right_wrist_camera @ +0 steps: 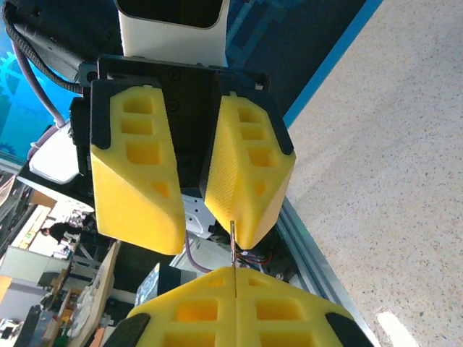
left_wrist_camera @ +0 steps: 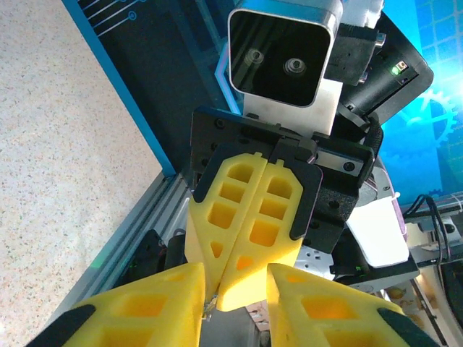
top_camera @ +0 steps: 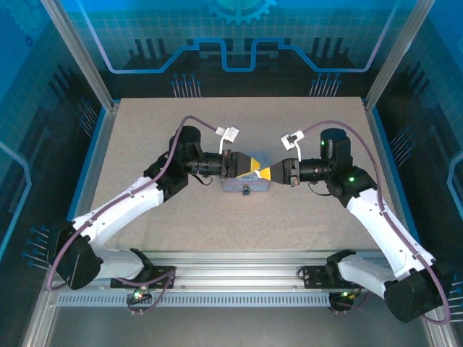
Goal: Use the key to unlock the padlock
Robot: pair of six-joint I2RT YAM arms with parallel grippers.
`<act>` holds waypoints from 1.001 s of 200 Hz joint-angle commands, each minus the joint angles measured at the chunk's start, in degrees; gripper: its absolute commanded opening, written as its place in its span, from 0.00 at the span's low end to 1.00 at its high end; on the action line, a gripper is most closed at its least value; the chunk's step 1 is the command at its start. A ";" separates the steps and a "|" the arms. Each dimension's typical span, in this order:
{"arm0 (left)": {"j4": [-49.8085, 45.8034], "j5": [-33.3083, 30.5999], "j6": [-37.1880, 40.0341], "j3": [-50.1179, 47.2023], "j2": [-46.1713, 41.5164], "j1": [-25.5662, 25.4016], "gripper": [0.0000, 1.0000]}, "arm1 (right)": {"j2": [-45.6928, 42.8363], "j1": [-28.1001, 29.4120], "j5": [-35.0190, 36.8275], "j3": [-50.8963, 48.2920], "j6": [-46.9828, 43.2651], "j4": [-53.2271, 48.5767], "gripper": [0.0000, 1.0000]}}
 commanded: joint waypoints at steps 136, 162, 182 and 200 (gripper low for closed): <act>1.76 -7.91 -0.27 -1.88 -2.67 -0.36 0.00 | -10.39 -1.06 13.59 -10.60 13.82 18.08 0.48; 4.40 -9.26 -1.71 -2.85 -2.74 -0.60 0.00 | -13.38 1.10 20.00 -15.23 18.39 25.03 0.52; 5.73 -10.18 -2.29 -3.31 -2.77 -1.09 0.00 | -14.43 2.99 23.76 -17.84 20.69 29.42 0.52; 6.30 -10.82 -2.53 -3.58 -2.63 -1.52 0.00 | -14.27 4.28 25.31 -19.03 22.47 33.48 0.49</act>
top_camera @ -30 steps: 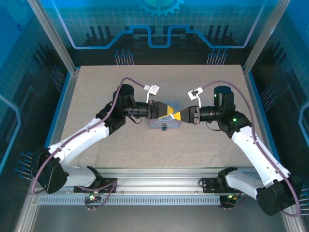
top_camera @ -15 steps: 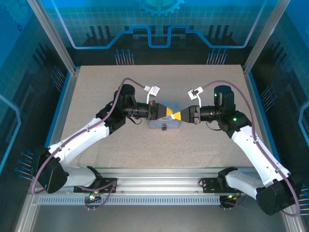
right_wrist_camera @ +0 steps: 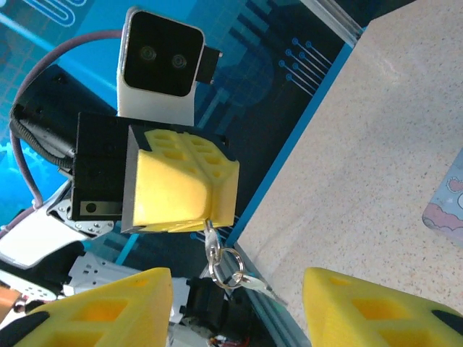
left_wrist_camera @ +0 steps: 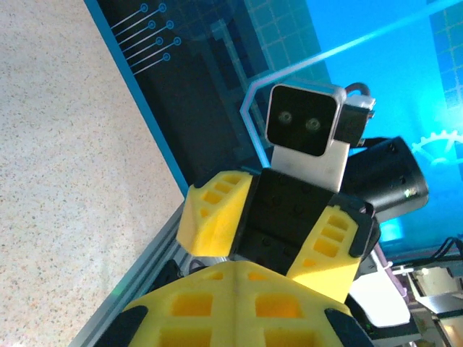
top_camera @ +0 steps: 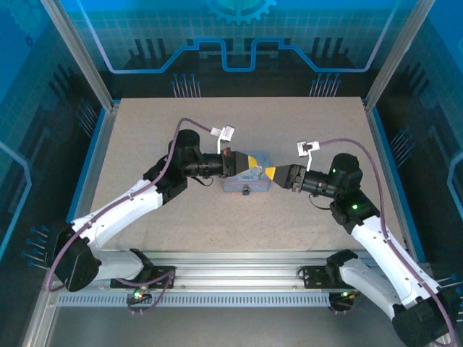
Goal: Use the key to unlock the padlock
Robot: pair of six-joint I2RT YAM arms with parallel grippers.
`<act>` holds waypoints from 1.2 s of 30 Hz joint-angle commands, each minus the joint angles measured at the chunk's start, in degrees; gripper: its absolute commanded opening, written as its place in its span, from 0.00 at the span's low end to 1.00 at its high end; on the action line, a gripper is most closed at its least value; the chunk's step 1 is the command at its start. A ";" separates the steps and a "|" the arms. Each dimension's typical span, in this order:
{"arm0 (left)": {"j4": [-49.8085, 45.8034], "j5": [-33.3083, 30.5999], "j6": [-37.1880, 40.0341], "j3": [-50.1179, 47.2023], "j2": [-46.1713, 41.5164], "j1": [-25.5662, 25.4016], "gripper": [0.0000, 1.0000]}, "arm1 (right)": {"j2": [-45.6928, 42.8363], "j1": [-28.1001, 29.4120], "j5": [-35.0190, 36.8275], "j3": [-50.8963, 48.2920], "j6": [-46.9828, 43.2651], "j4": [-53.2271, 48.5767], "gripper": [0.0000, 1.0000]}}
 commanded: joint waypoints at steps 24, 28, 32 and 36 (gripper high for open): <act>5.36 -2.37 -2.25 -0.93 -0.79 -1.52 0.00 | 1.45 5.33 6.18 -0.17 3.46 11.74 0.04; 6.00 -2.46 -2.61 -1.33 -0.96 -1.52 0.00 | 1.53 5.33 5.73 0.03 2.96 11.52 0.00; 5.58 -2.30 -2.27 -1.28 -1.05 -1.45 0.00 | 1.17 5.29 5.51 -0.31 2.53 11.42 0.00; 3.60 -4.20 -1.08 -1.87 -2.17 -1.26 0.30 | -0.18 4.94 6.59 0.46 -0.46 5.07 0.00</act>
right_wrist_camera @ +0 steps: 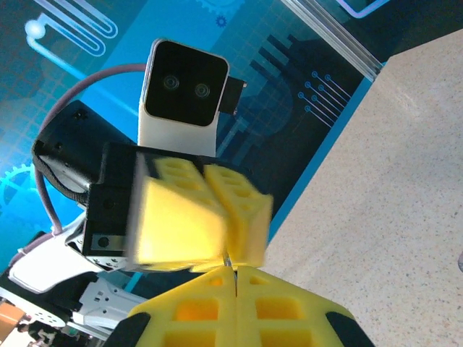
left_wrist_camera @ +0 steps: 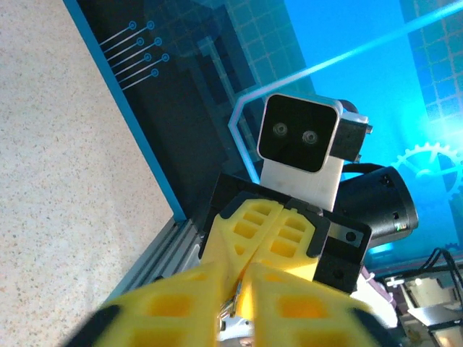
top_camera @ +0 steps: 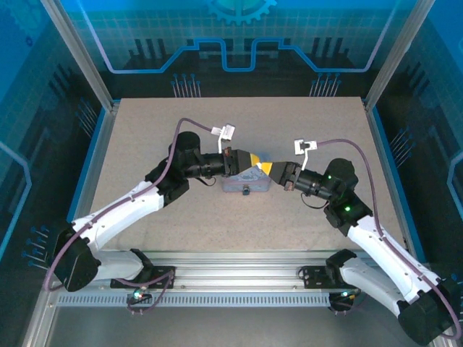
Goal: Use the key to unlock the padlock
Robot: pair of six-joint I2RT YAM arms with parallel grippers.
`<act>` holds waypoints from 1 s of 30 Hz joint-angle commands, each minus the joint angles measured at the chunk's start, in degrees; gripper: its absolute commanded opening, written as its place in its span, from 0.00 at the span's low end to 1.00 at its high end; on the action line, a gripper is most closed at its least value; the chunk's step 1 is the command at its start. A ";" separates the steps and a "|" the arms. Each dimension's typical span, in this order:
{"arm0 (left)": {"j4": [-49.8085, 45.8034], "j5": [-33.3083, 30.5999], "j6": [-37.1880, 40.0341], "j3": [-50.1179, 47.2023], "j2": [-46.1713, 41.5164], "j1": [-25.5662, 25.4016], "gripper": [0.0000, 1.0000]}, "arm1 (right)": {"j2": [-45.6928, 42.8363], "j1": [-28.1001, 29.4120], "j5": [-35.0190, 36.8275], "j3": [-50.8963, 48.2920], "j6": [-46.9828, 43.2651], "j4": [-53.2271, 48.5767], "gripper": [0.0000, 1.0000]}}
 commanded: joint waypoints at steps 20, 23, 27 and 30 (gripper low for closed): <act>-27.26 -31.10 12.99 -10.89 -10.72 0.74 0.87 | -3.73 -7.36 19.61 7.67 -24.35 -40.52 0.00; -25.12 -33.41 13.49 -11.89 -8.43 2.07 0.88 | 0.04 -7.62 25.66 8.94 -26.73 -42.28 0.00; -20.96 -33.62 13.34 -11.46 -3.18 4.84 0.87 | 6.11 -7.78 33.11 10.82 -28.47 -42.92 0.00; -21.30 -34.18 13.72 -8.53 2.44 7.02 0.86 | 10.88 -7.77 38.00 12.53 -29.38 -44.23 0.00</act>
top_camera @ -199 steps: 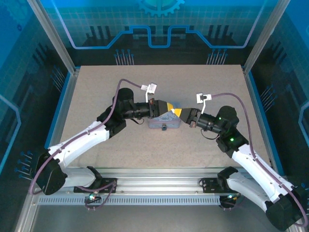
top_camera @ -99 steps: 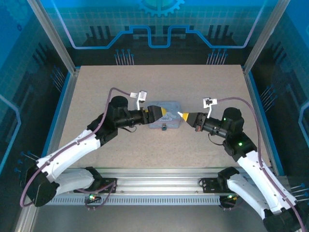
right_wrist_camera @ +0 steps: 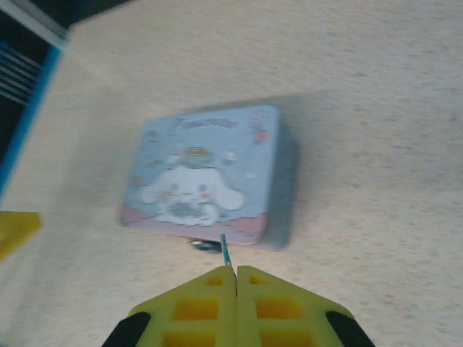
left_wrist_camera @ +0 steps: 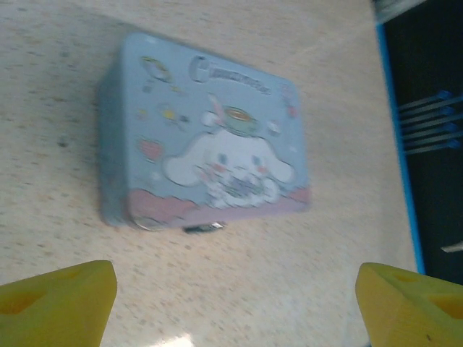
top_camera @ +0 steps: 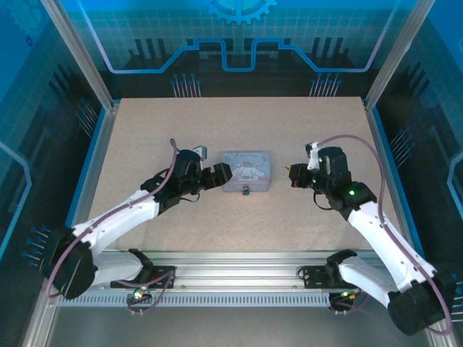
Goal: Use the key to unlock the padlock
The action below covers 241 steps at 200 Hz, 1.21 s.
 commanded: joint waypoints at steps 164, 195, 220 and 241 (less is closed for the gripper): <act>3.68 5.52 3.12 22.27 32.44 6.76 0.84 | 33.83 8.22 20.50 14.94 -5.22 -5.92 0.00; 4.18 6.95 3.20 23.04 33.52 6.76 0.83 | 36.38 9.84 20.55 15.64 -4.61 -6.01 0.00; 4.35 7.55 3.80 23.69 34.22 6.76 0.83 | 36.61 10.97 20.30 15.34 -4.17 -6.08 0.00; 4.59 8.23 4.40 24.48 34.75 6.76 0.83 | 36.04 11.79 19.06 14.37 -3.25 -5.92 0.00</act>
